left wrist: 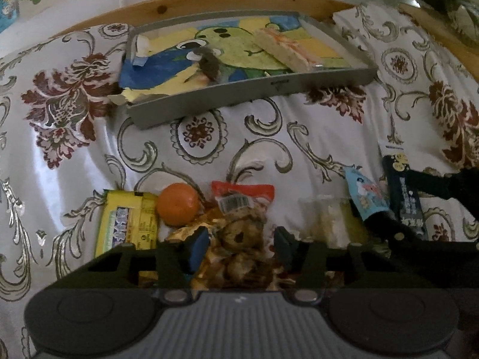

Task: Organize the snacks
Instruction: 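Grasp the blue-and-white packet with the right tool while the left tool grasps the bear snack bag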

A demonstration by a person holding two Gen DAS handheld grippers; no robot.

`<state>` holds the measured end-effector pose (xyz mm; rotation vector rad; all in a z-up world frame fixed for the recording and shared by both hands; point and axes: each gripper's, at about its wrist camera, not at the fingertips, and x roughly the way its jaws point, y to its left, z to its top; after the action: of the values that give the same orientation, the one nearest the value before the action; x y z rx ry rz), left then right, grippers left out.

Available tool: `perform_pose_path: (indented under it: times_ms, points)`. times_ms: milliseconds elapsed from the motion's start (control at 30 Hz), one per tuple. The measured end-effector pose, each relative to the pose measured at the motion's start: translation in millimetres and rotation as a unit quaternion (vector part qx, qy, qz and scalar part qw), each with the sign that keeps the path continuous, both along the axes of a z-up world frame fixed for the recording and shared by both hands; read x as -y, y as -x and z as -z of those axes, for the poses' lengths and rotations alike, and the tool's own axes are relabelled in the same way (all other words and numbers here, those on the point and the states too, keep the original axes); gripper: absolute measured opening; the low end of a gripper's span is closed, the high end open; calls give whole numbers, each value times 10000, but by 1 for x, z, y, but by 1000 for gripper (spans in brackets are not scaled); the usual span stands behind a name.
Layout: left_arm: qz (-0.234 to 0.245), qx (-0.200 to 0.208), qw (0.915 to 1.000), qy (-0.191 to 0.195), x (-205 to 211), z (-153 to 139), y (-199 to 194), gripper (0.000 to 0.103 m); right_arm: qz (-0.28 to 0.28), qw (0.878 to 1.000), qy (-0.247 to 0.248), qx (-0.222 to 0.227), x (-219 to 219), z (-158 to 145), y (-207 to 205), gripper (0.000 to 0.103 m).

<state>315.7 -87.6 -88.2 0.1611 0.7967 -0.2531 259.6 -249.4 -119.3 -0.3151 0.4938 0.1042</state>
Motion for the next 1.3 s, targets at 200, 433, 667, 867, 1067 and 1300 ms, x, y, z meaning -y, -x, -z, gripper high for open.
perform_pose_path:
  times_ms: [200,433,667,867,1067,1300]
  points:
    - [-54,-86,9999,-93,3,1,-8,45,24,9986,500,169,-13,2,6,57]
    - [-67,-72,9999,-58,5,1,-6,44,26,9970,767,95,-13,7,1,46]
    - [144,0,9999,21,9,2,6,43,82,9972,742,-54,-7,8,-4,31]
    - [354,-196,9991,-124,11,4,-2,46,-135,9958,897,-110,-7,16,-13,42]
    - [550,-369,9977,-139,12,4,-6,57,-303,9913,1277,54,-11,20,-15,47]
    - [680,-347,9960,-473,22,6,1,55,-495,9901,1315,40,-14,21,-14,26]
